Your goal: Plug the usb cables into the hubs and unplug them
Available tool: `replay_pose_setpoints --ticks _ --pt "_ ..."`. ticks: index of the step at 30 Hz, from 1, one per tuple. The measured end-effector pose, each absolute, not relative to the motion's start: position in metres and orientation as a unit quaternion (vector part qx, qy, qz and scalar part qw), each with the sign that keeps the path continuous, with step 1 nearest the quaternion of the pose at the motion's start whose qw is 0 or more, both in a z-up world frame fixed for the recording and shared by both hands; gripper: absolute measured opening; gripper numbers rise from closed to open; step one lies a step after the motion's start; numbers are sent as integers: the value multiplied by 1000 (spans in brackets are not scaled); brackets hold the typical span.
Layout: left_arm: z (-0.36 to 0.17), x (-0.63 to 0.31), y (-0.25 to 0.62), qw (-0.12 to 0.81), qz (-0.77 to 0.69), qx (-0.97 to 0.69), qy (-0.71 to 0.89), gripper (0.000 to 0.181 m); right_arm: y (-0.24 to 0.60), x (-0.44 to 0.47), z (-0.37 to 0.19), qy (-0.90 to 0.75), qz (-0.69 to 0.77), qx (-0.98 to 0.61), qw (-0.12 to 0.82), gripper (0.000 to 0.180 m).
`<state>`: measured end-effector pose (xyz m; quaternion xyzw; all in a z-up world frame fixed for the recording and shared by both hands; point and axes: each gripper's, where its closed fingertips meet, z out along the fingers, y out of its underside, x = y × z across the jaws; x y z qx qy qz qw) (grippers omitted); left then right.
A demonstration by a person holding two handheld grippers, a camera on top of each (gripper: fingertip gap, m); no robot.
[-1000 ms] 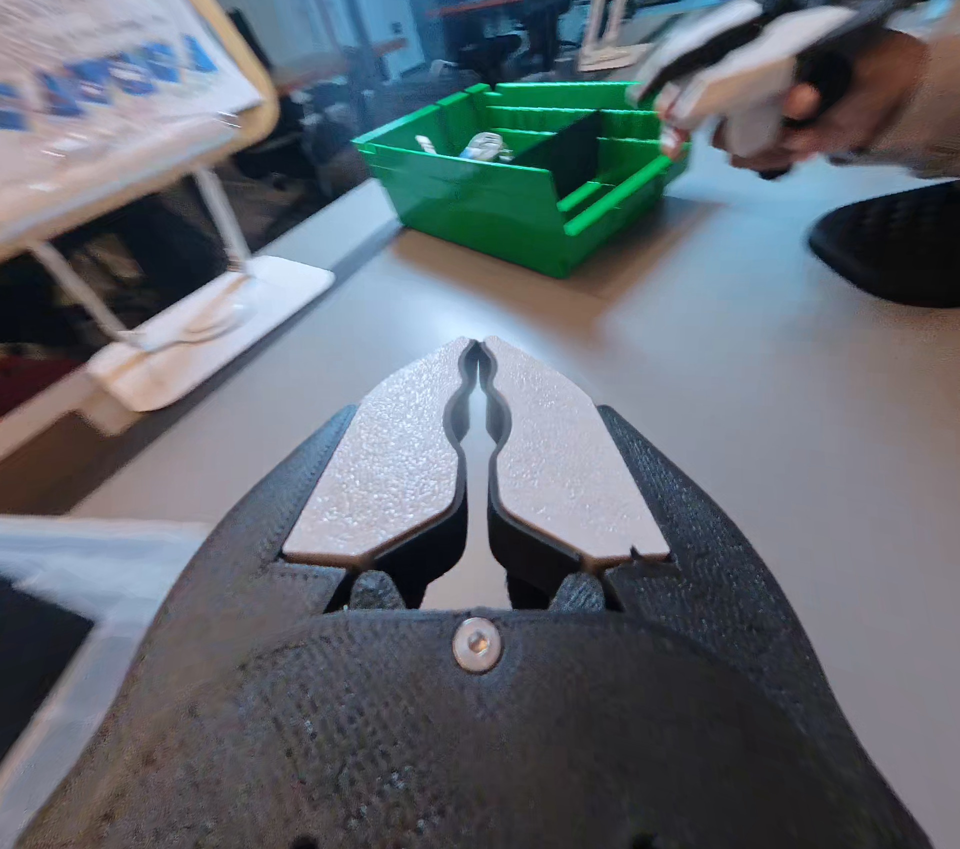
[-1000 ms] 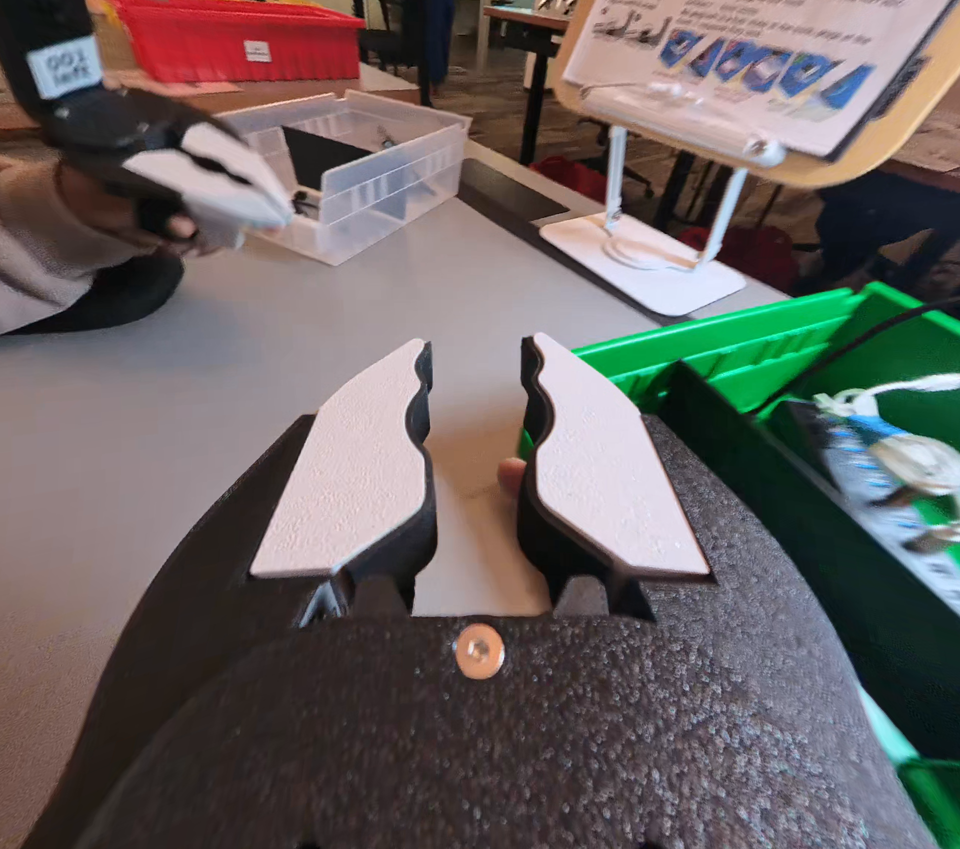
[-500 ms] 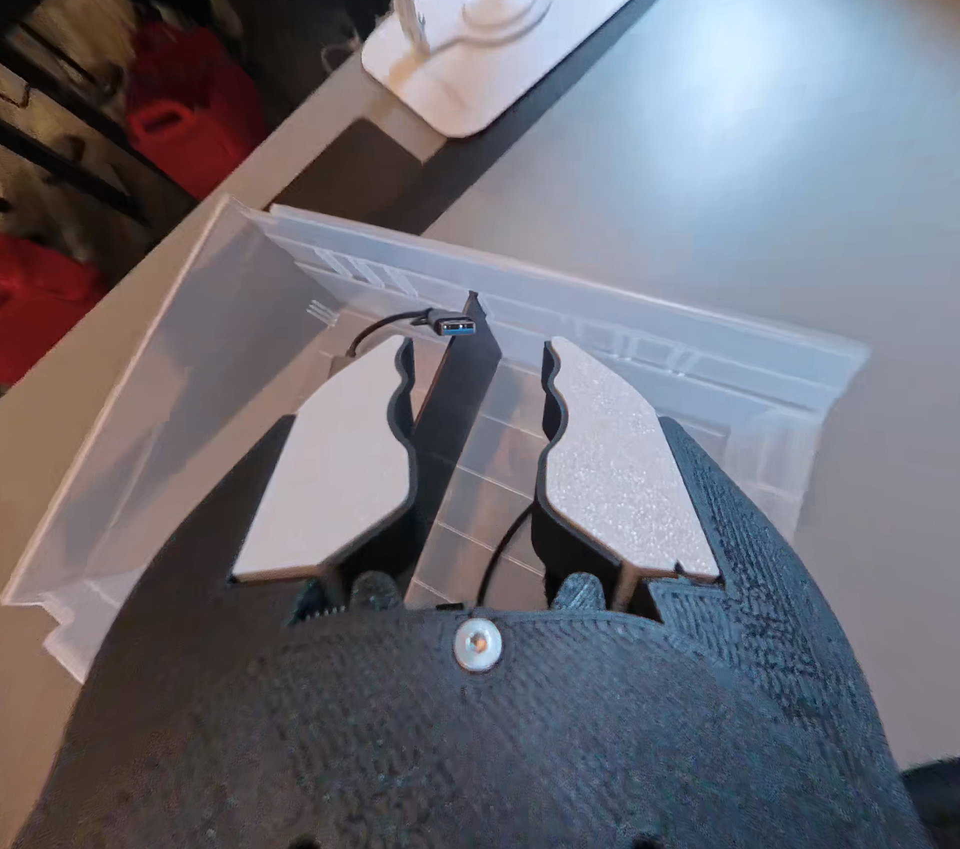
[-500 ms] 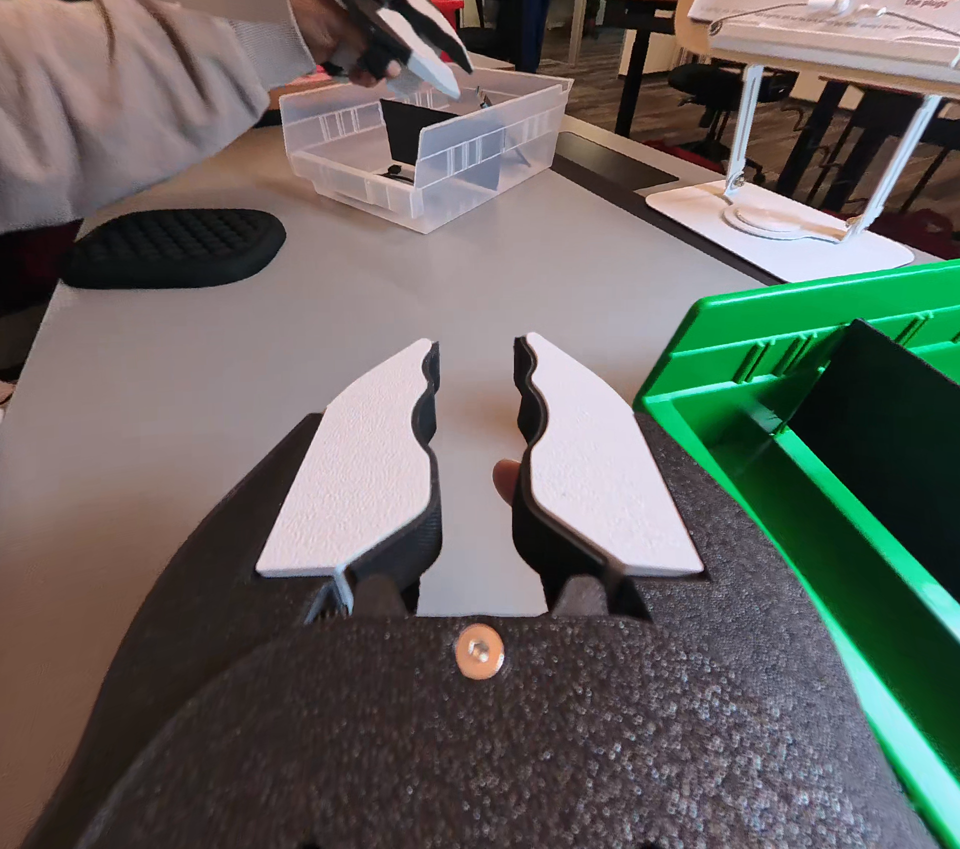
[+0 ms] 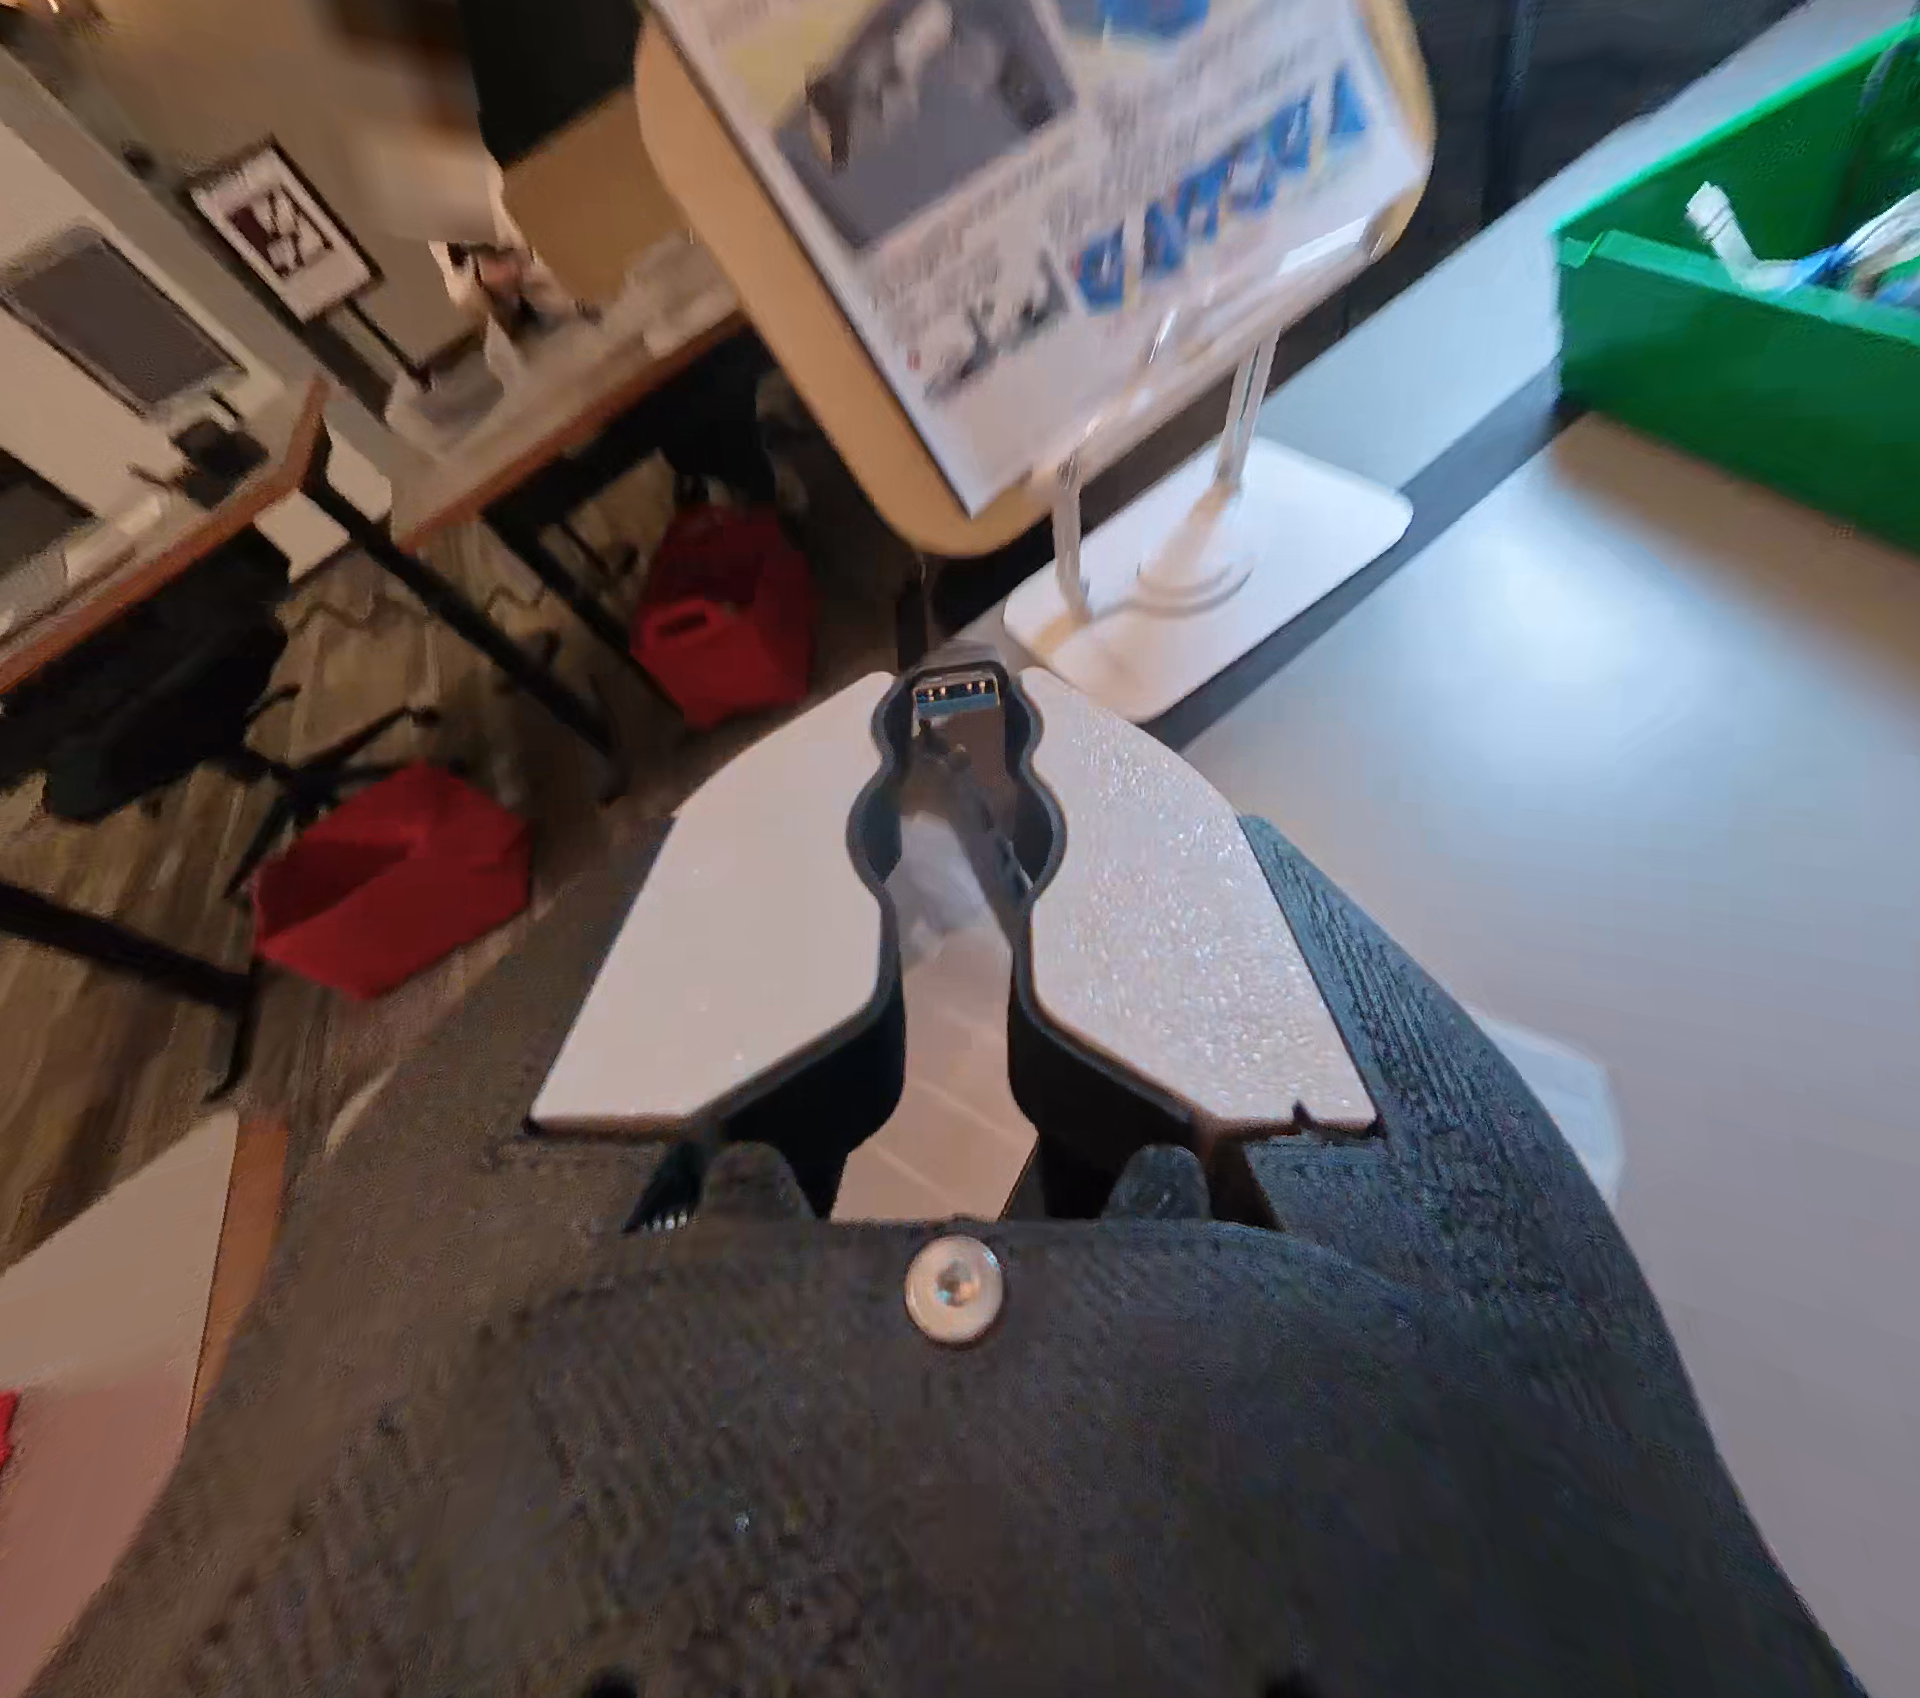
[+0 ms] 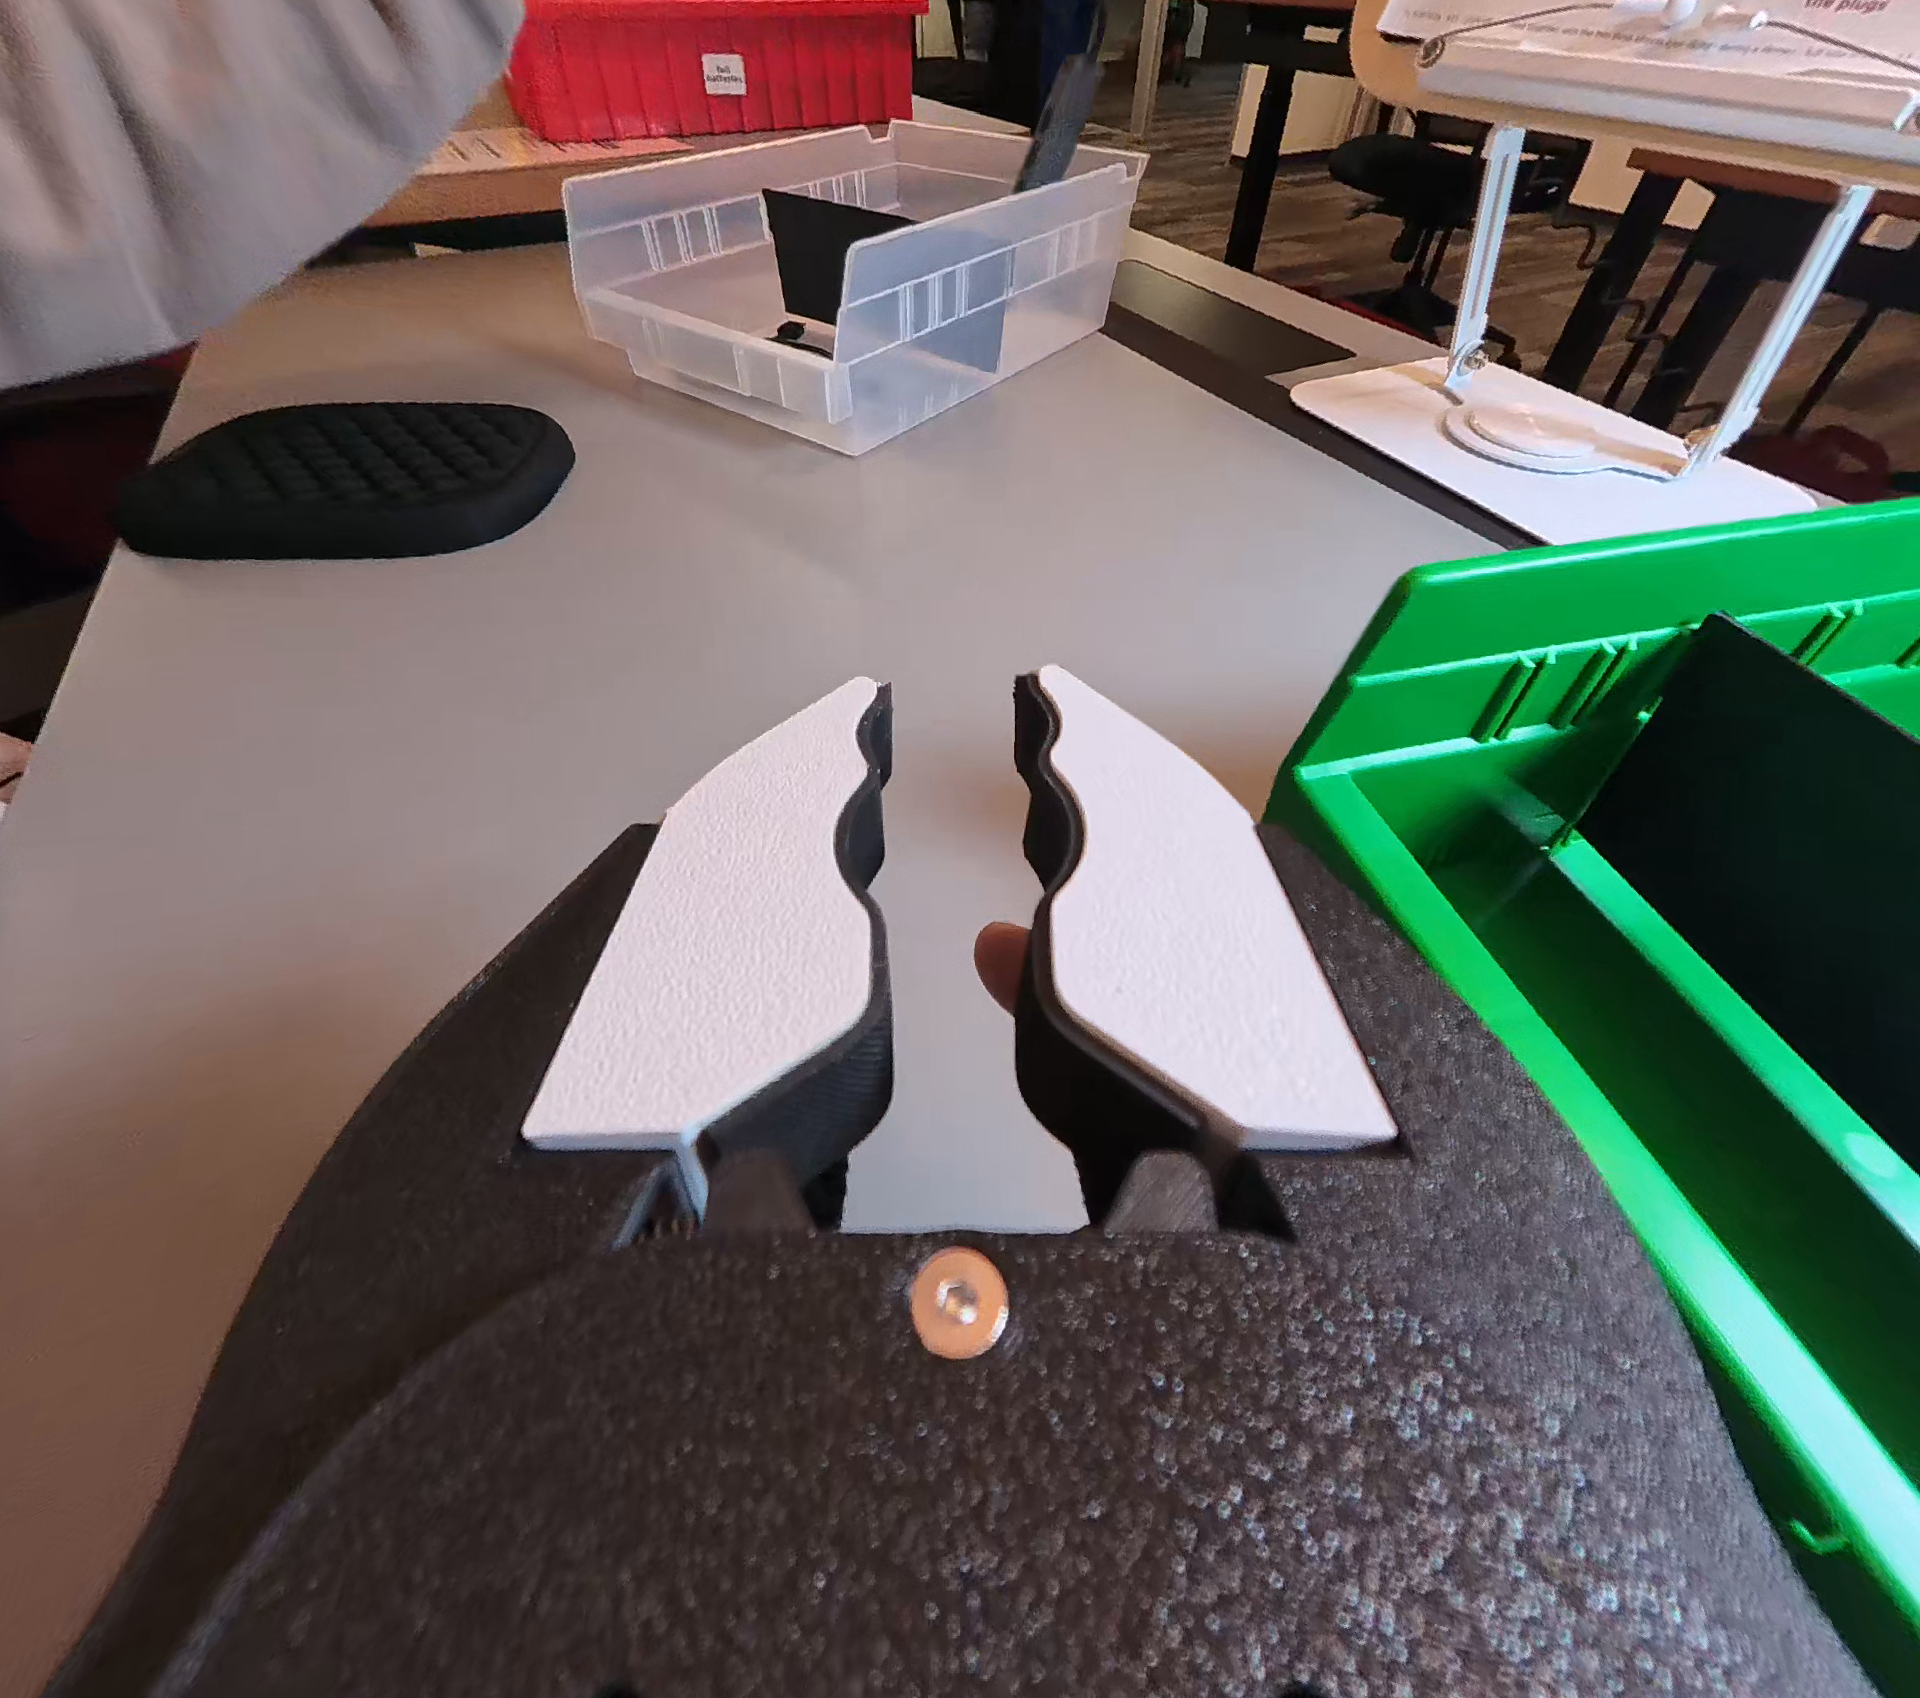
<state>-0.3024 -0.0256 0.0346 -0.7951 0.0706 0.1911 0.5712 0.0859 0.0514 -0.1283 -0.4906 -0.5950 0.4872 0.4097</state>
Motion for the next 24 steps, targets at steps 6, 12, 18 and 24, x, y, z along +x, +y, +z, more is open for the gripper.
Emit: replay_pose_setpoints --ticks 6,12,18,24 --pt "116 -191 -46 687 133 -698 154 18 40 75 -119 -593 486 -487 418 26" --pt "112 -57 -56 704 -12 -658 267 18 22 49 -92 -612 477 -454 438 49" --pt "80 27 -62 684 -155 -629 335 18 16 30 -107 -681 461 -410 396 59" --pt "67 15 -36 712 -160 -621 286 4 -33 48 -115 -684 561 -330 328 8"
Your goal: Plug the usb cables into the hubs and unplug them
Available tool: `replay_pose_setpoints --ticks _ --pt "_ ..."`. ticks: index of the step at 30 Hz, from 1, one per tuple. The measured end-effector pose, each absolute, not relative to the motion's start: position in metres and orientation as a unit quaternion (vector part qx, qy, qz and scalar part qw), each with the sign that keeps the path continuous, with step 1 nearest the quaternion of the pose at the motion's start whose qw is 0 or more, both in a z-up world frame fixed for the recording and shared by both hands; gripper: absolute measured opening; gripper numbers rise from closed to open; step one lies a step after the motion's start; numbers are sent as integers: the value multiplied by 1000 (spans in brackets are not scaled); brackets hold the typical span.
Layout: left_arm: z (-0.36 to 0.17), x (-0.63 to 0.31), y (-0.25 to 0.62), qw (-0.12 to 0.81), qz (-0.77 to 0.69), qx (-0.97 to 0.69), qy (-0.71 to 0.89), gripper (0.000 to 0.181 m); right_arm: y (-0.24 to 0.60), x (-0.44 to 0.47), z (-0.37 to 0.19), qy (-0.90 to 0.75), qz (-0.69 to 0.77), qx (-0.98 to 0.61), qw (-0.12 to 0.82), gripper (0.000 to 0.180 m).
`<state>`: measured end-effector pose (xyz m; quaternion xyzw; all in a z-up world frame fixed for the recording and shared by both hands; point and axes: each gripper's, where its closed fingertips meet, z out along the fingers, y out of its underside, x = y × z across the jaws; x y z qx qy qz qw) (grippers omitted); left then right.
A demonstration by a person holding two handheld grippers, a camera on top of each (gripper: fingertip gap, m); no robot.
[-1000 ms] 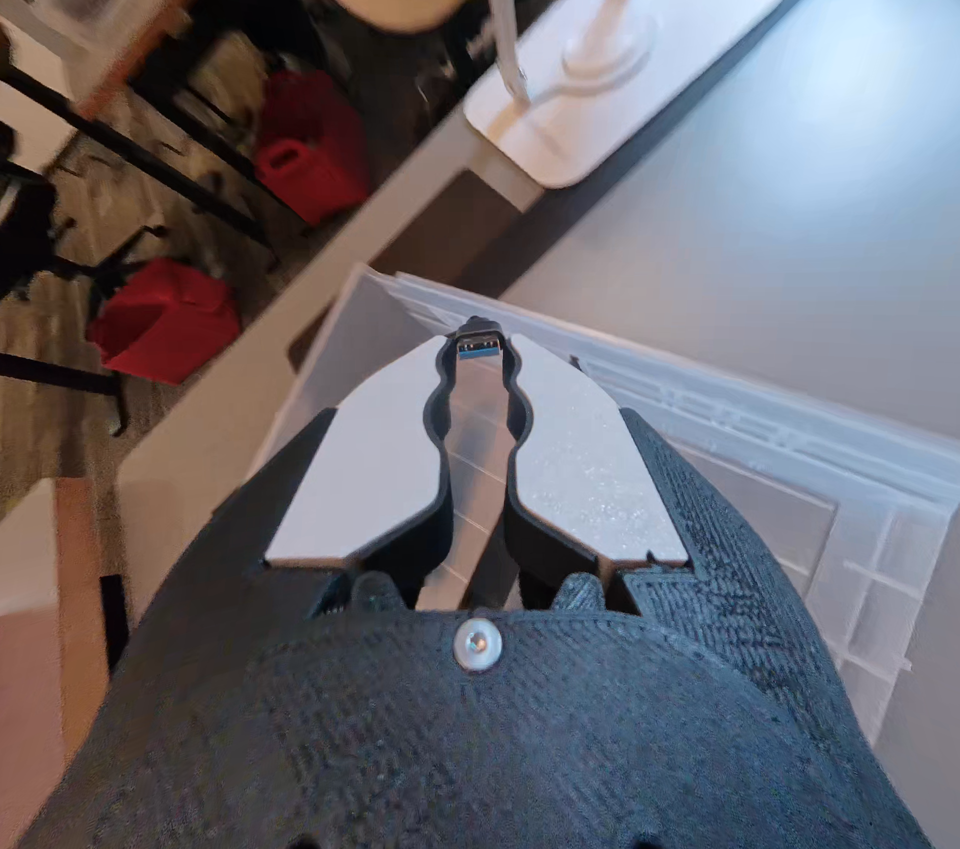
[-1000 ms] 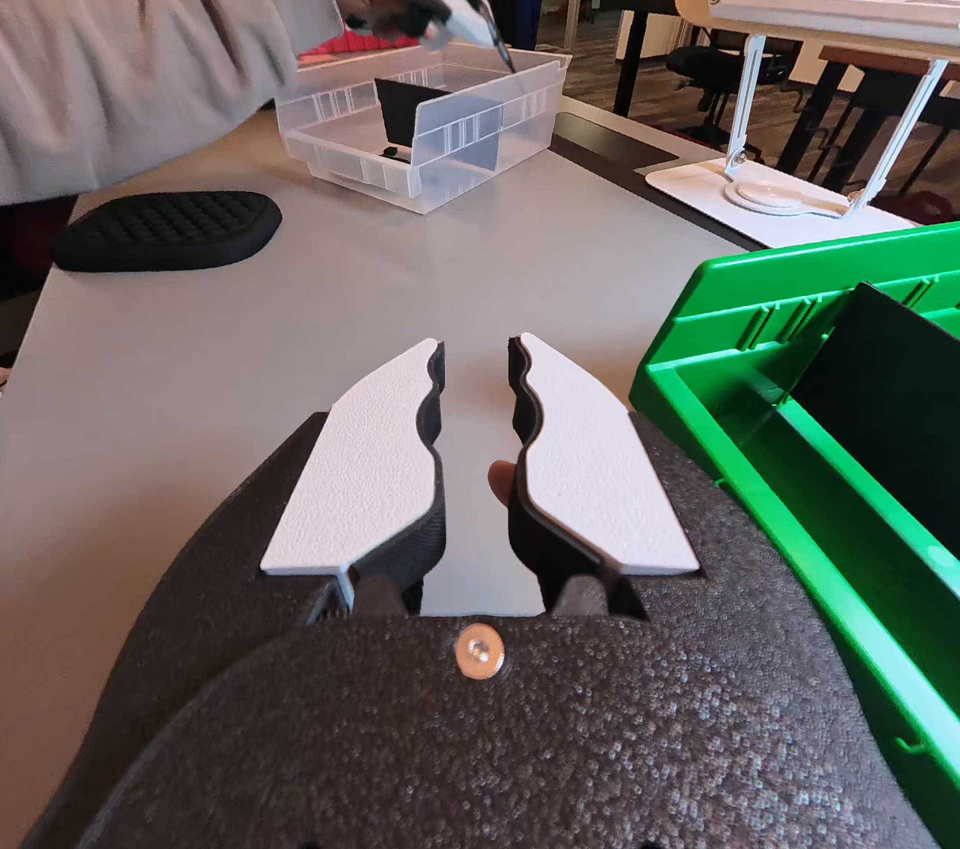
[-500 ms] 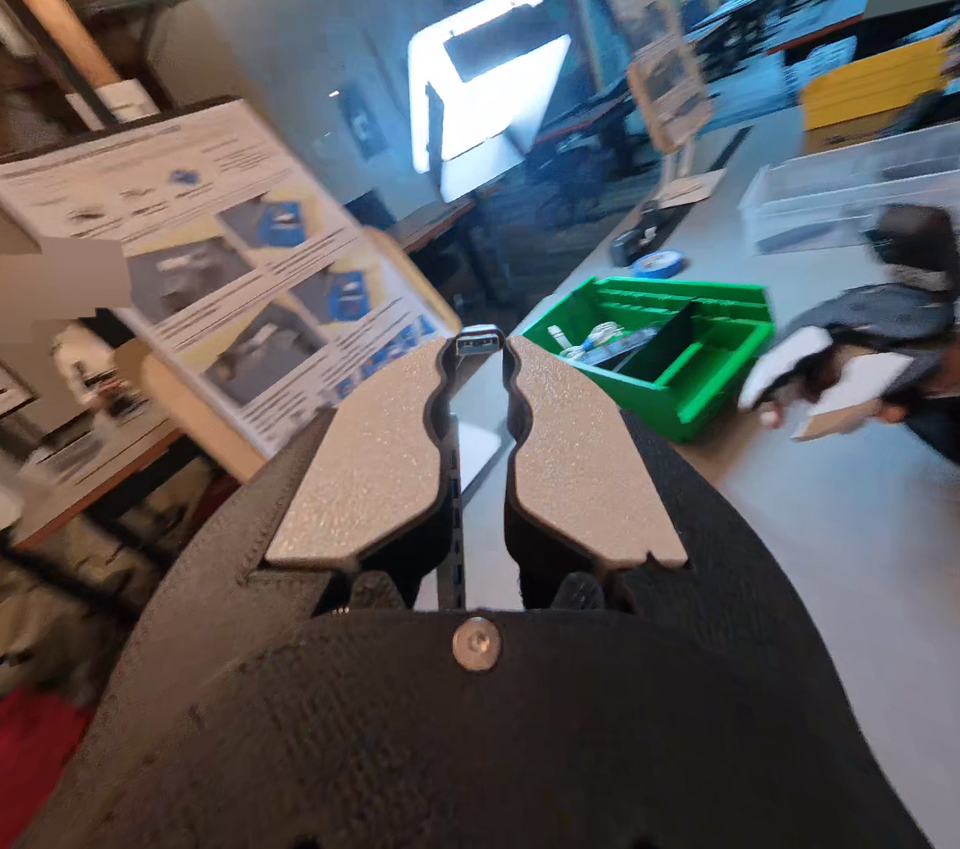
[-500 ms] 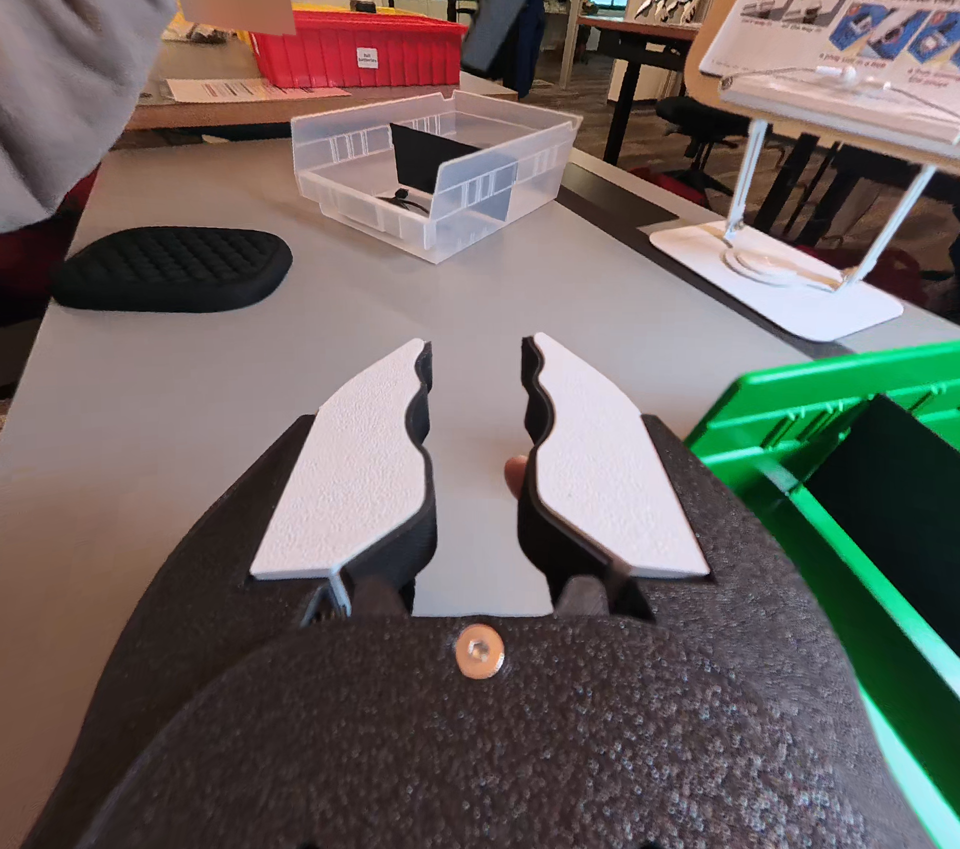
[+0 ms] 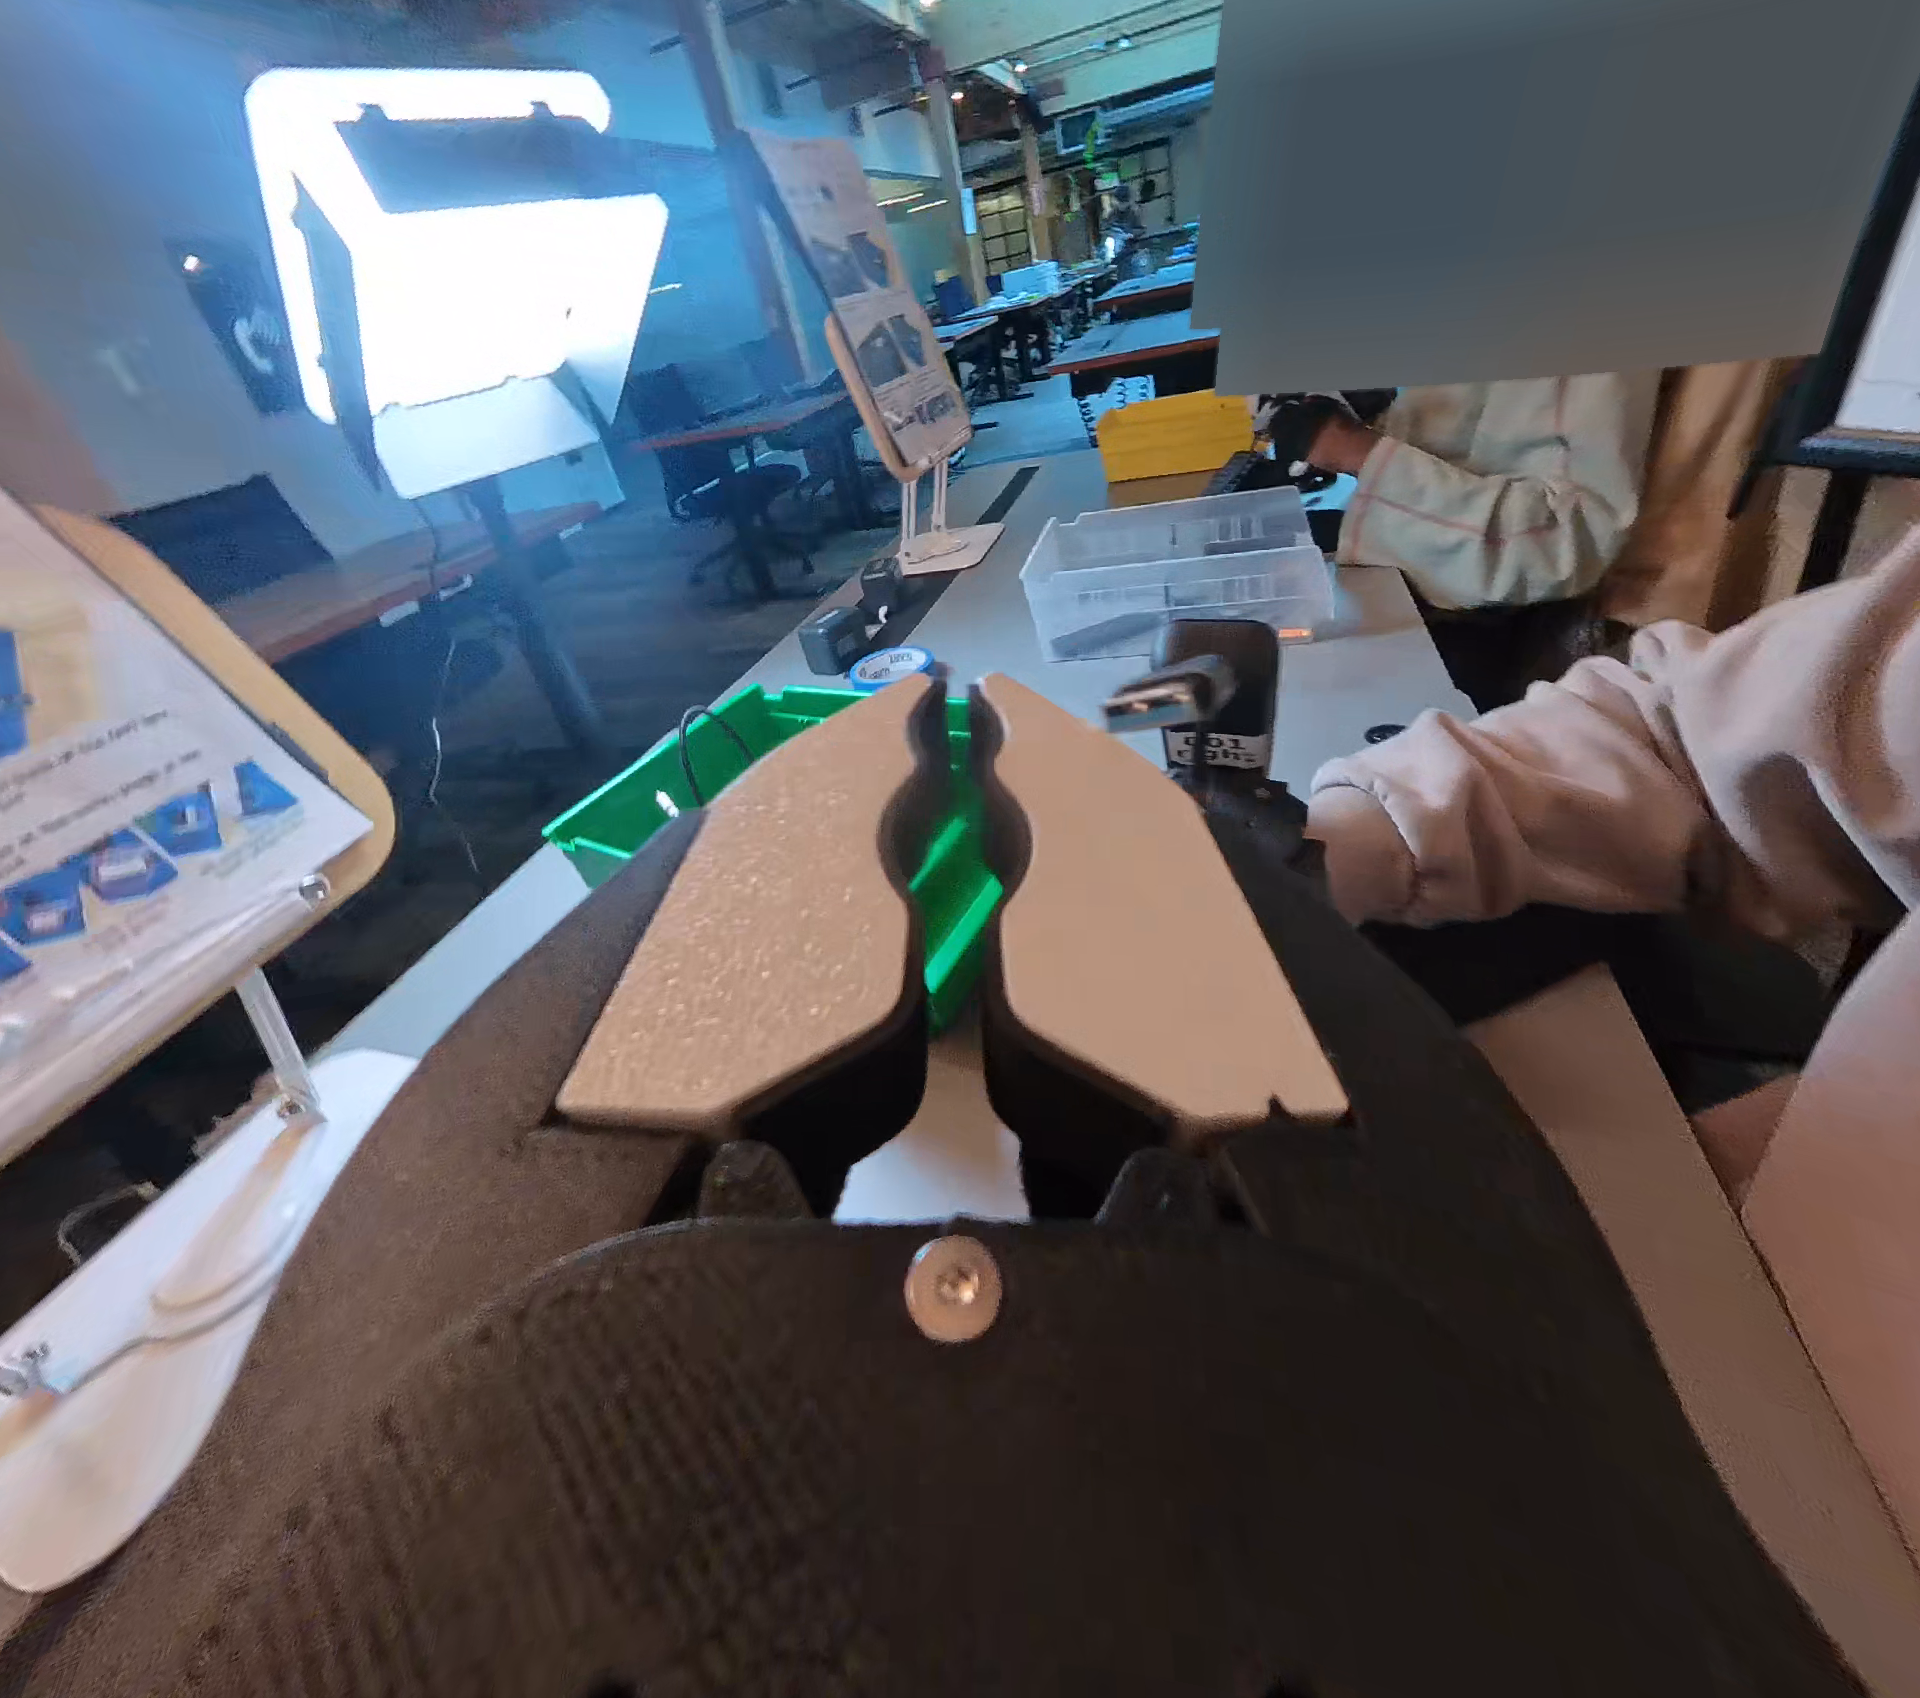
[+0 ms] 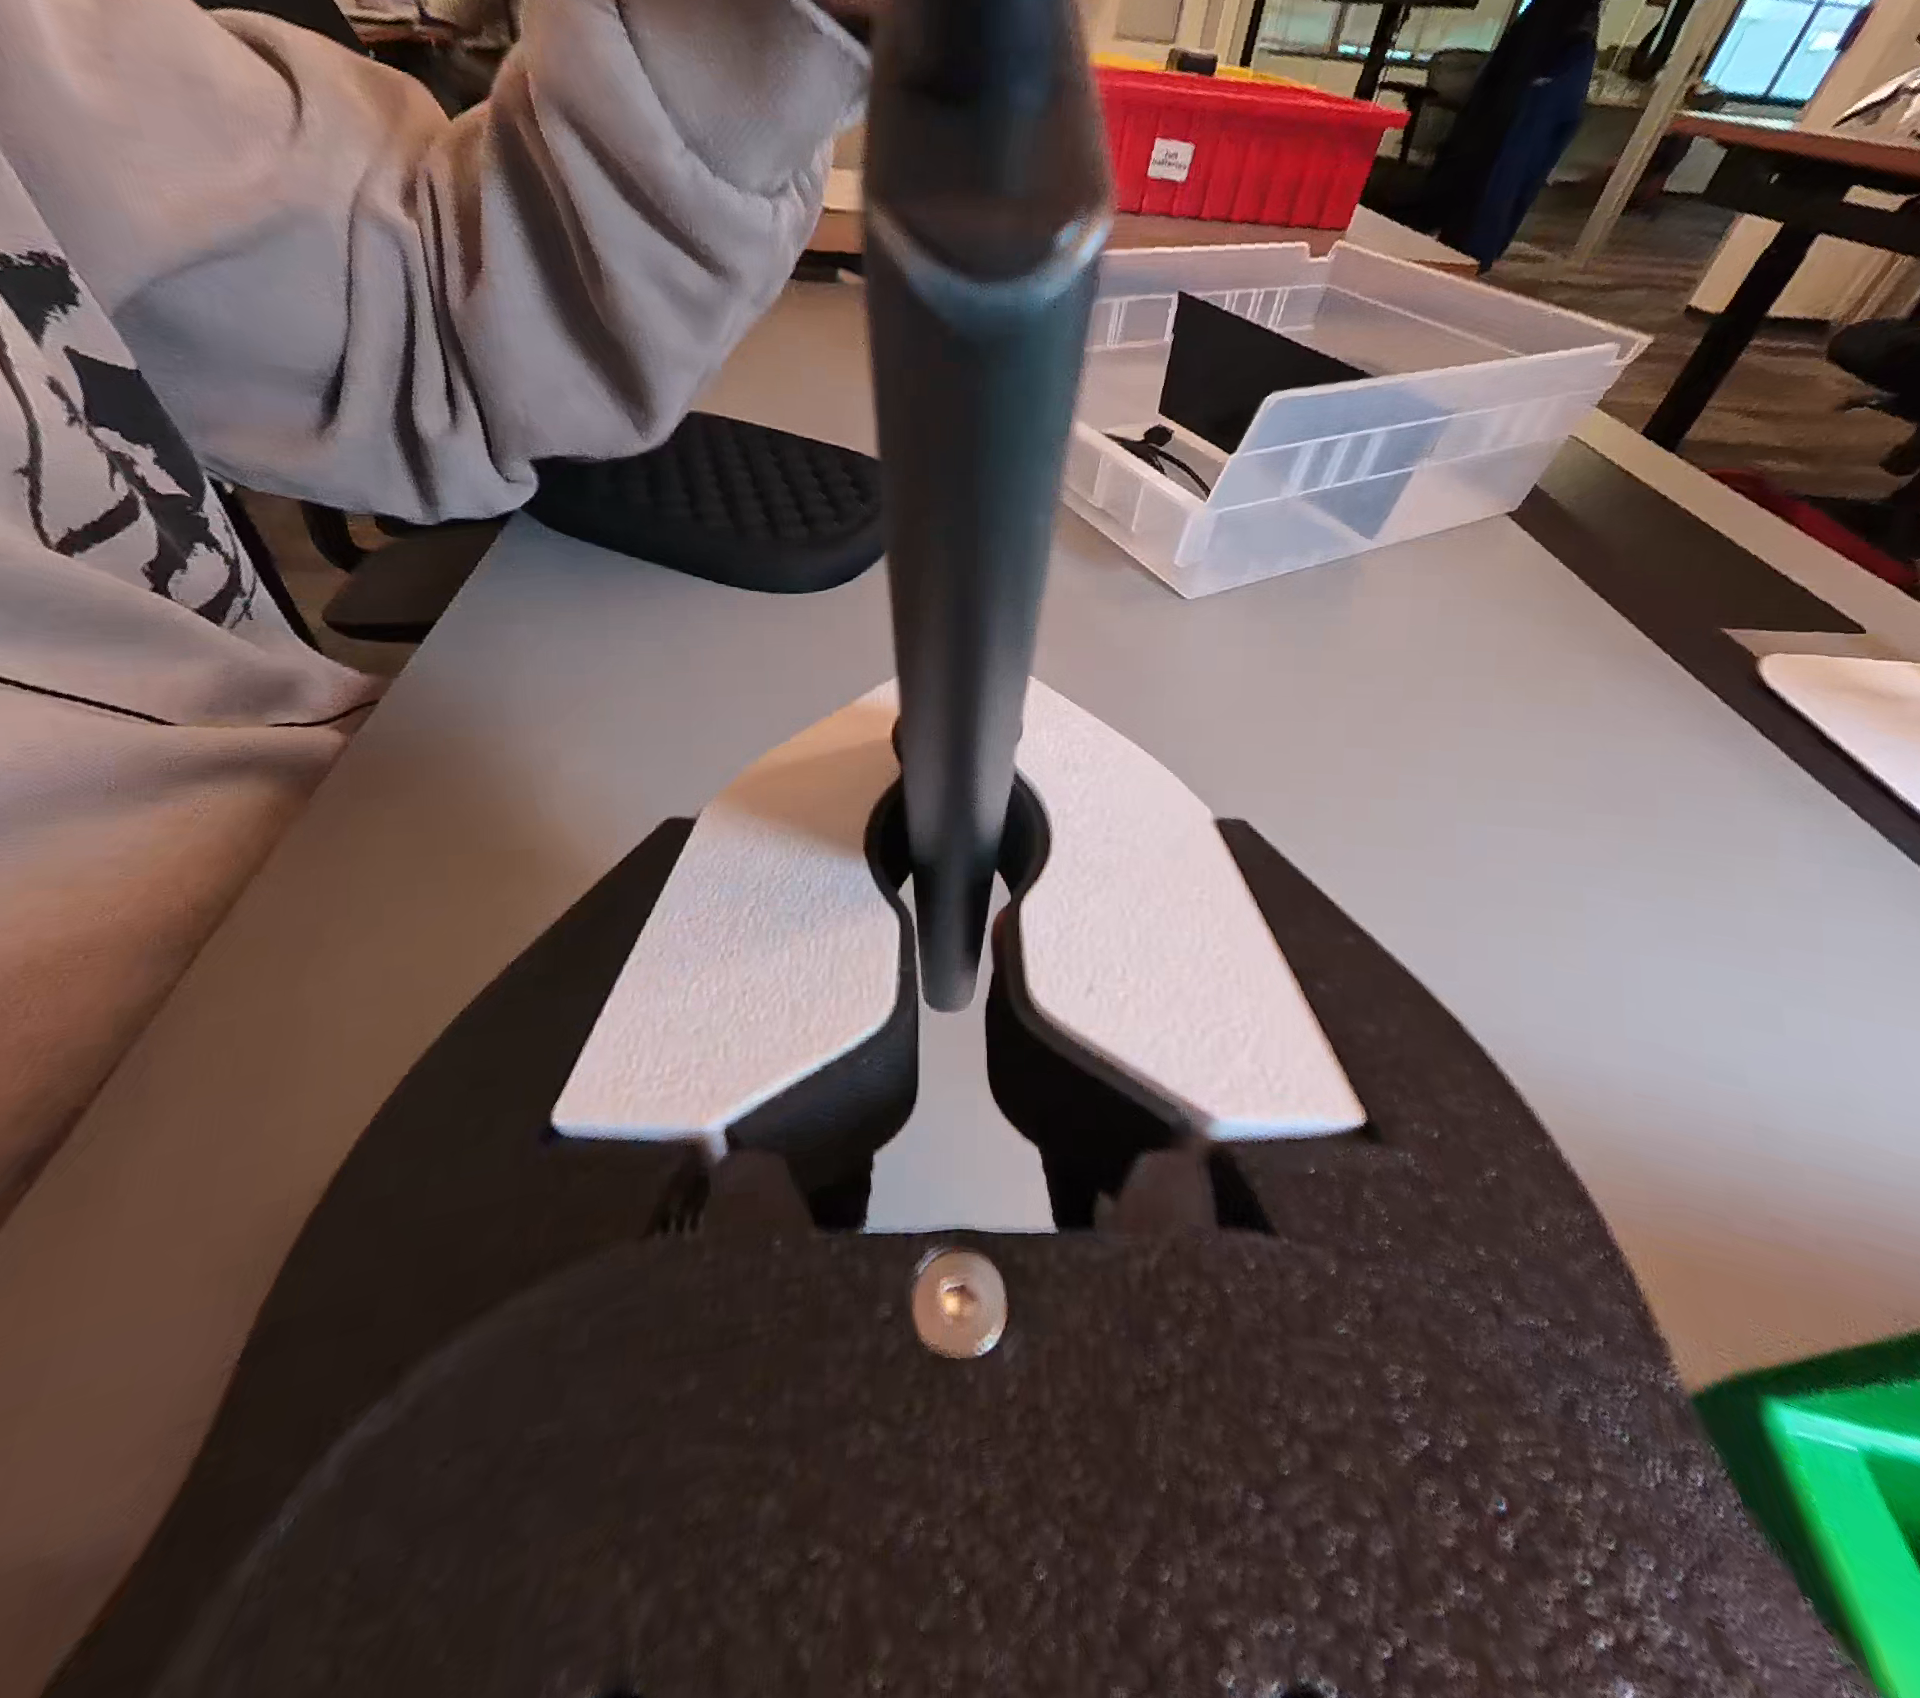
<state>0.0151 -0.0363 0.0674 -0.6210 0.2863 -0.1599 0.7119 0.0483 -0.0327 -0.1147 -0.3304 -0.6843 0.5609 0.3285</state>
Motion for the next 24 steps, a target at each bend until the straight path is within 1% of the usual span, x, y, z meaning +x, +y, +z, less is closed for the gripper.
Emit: replay_pose_setpoints --ticks 2,4,5,8,10,12,13,15,16,17,18,20,24 --pt "51 12 -26 697 -177 -638 273 18 -39 49 -112 -671 582 -329 322 9" --pt "20 19 -21 654 -210 -667 288 39 -44 49 -103 -646 614 -322 319 9" --pt "4 23 -22 633 -234 -675 299 44 -45 50 -96 -634 628 -318 321 9" --pt "-50 34 -26 582 -288 -693 313 43 -41 56 -73 -586 674 -301 334 8" --pt "-96 39 -25 538 -279 -727 324 43 -34 59 -61 -564 679 -294 366 8" --pt "-126 50 -24 520 -266 -741 331 41 -29 63 -50 -537 692 -290 385 9" --pt "-132 58 -23 524 -265 -737 333 40 -29 64 -45 -526 700 -289 387 9" --pt "-123 72 -19 560 -257 -713 334 37 -31 65 -43 -526 695 -285 398 9" --pt "-116 78 -18 578 -253 -699 335 30 -33 64 -46 -533 686 -285 404 8" --pt "-110 83 -19 587 -253 -690 339 18 -34 63 -47 -536 679 -287 412 8" --pt "-107 87 -20 590 -250 -686 345 13 -35 63 -49 -539 674 -288 415 9" --pt "-105 87 -21 605 -222 -679 353 11 -36 64 -50 -544 671 -286 415 10" --pt "-102 74 -26 614 -147 -668 394 11 -36 65 -55 -577 630 -286 434 24"
